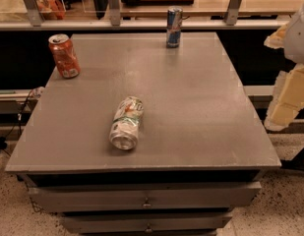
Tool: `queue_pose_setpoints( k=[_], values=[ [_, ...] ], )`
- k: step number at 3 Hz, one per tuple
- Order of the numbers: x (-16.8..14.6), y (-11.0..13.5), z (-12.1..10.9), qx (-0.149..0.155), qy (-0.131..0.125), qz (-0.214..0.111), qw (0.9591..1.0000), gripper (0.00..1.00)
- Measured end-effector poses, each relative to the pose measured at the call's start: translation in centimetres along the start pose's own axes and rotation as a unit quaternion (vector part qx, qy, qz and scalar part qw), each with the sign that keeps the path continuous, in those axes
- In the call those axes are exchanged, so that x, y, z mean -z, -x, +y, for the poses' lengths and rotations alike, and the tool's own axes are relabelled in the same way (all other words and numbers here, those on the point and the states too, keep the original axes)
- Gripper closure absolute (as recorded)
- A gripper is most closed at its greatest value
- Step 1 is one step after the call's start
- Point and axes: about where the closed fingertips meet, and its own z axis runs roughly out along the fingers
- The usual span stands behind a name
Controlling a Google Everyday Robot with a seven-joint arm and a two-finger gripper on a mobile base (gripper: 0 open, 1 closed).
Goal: Place 7up can upright
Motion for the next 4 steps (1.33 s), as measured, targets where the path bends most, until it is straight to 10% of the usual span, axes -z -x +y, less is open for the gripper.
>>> queue_pose_setpoints(
  k=[2, 4],
  values=[
    [-2.4, 3.8, -0.9, -0.008, 0.004, -0.029, 0.9995, 0.00],
    [-8.8, 11.6, -3.1, -0.085, 0.014, -0.016, 0.9962, 0.00]
  ],
)
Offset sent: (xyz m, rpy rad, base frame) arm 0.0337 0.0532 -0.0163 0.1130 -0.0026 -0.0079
